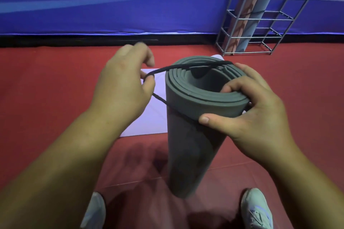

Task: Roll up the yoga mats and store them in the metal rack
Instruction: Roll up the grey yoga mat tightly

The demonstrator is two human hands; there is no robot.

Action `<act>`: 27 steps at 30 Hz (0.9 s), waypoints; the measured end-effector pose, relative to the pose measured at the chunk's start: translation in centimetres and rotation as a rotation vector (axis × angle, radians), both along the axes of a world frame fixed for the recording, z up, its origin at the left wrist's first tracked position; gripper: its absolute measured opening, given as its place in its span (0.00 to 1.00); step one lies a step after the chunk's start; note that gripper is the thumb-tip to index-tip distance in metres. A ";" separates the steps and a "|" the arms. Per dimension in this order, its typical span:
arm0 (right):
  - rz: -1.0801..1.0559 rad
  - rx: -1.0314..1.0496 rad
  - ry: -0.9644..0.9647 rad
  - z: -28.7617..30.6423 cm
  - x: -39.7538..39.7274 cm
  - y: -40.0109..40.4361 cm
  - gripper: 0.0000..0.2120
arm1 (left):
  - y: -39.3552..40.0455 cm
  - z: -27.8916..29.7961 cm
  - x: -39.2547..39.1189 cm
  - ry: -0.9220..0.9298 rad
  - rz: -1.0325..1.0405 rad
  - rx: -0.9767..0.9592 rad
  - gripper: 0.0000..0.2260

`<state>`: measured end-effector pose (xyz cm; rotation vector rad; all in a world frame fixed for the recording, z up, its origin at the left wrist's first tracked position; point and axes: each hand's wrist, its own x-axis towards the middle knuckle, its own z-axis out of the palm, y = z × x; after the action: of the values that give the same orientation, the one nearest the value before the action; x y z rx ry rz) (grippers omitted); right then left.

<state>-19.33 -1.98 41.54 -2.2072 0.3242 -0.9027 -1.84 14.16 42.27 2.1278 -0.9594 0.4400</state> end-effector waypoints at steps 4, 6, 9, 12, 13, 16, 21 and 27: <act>0.031 0.019 0.001 -0.2 0.1 0.0 0.22 | -0.3 -1.2 1.4 -0.086 -0.096 -0.034 0.15; 0.068 0.030 -0.006 -0.2 0.2 0.2 0.21 | -0.8 -1.8 2.3 -0.046 -0.099 -0.076 0.24; 0.147 0.023 -0.003 -0.1 0.0 0.6 0.21 | -1.9 -2.2 3.2 0.265 -0.163 -0.090 0.24; 0.210 0.005 0.018 0.0 -0.5 0.6 0.21 | -3.0 -1.7 3.0 0.682 -0.247 -0.138 0.17; 0.221 0.005 0.025 0.0 -0.6 0.5 0.22 | -3.2 -1.8 2.9 0.822 -0.269 -0.108 0.17; 0.203 0.011 0.027 -0.3 -1.1 -0.8 0.22 | -3.5 -4.3 2.8 1.001 -0.277 0.213 0.17; 0.218 0.014 -0.007 -0.3 -1.3 -3.4 0.22 | -3.6 -7.2 0.8 1.017 -0.375 0.460 0.16; 0.155 0.205 -0.008 -1.0 -0.7 -4.2 0.29 | -4.4 -10.9 -2.1 0.864 -0.281 0.339 0.18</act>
<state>-20.05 -6.22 40.51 -2.0091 0.2277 -0.7590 -3.99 9.78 31.38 2.0908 -0.8103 -0.7804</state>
